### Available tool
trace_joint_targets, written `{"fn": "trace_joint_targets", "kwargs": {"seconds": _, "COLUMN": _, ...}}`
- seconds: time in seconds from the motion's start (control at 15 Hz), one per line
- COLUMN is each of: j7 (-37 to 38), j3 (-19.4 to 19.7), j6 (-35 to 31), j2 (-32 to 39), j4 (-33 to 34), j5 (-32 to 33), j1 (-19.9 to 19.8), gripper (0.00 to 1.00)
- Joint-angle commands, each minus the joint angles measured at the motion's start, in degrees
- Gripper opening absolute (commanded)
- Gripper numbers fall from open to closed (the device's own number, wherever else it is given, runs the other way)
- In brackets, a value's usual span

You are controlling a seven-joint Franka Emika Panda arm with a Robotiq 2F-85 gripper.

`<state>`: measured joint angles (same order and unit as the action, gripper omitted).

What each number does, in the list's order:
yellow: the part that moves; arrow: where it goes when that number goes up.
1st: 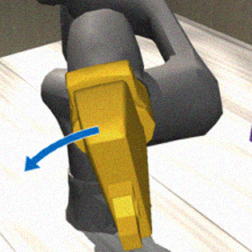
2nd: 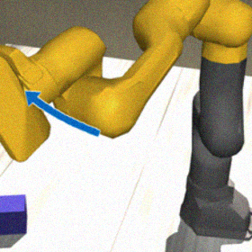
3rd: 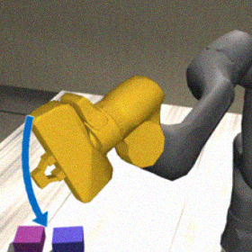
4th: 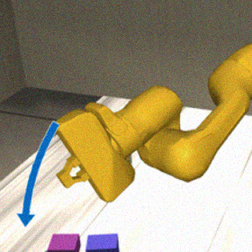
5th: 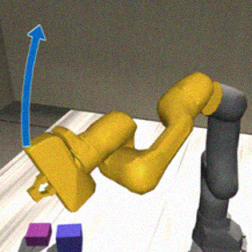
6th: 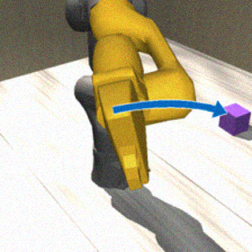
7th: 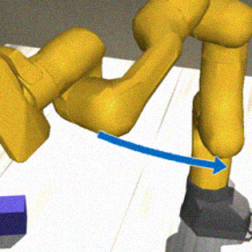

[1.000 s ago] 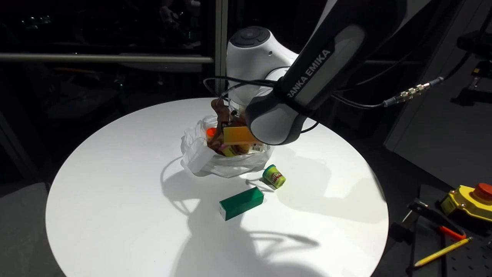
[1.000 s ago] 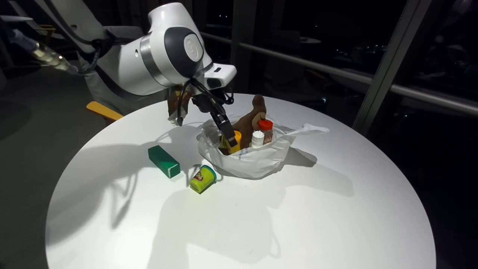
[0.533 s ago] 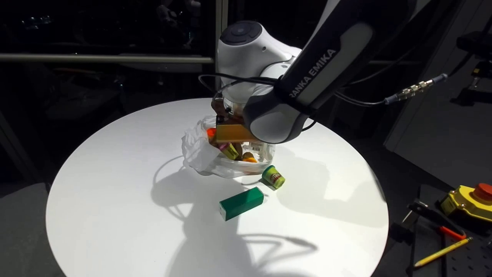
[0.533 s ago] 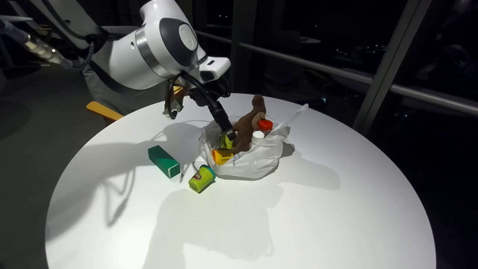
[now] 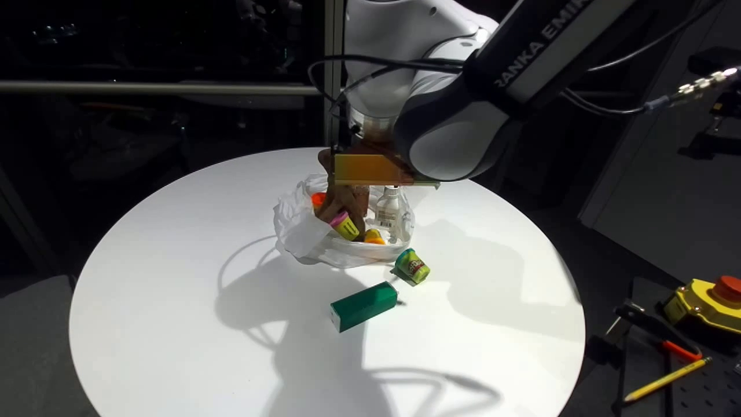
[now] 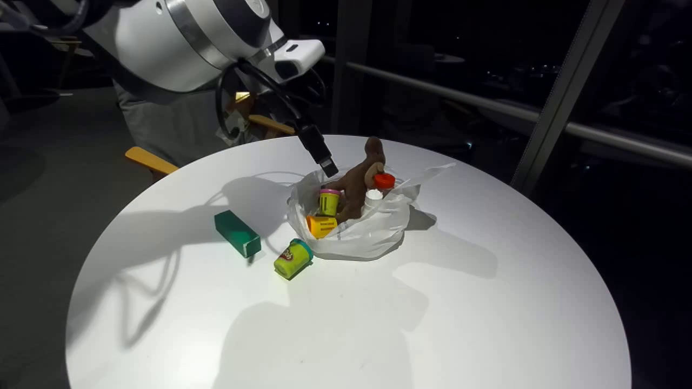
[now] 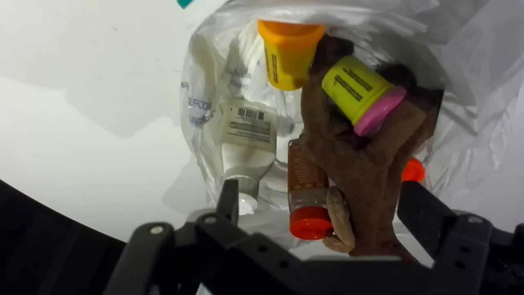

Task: Put the containers, reindeer toy and green block inside the white plastic bag

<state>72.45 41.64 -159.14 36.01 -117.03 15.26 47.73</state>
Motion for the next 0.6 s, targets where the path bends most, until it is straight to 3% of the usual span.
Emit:
{"fn": "trace_joint_targets", "kwargs": {"seconds": 0.0, "j7": -9.1, "j3": -4.9, "j6": 1.2, "j2": -12.1, "j4": -9.7, "j5": 3.2, "j1": -3.8, "gripper": 1.0}}
{"fn": "trace_joint_targets", "kwargs": {"seconds": 0.27, "j7": -20.1, "j3": -12.2, "j6": 1.5, "j2": -19.0, "j4": -17.6, "j5": 4.8, "j1": -12.3, "gripper": 1.0}}
{"fn": "trace_joint_targets", "kwargs": {"seconds": 0.53, "j7": -33.1, "j3": -24.9, "j6": 3.3, "j2": -19.6, "j4": -21.3, "j5": 1.2, "j1": -25.6, "gripper": 1.0}}
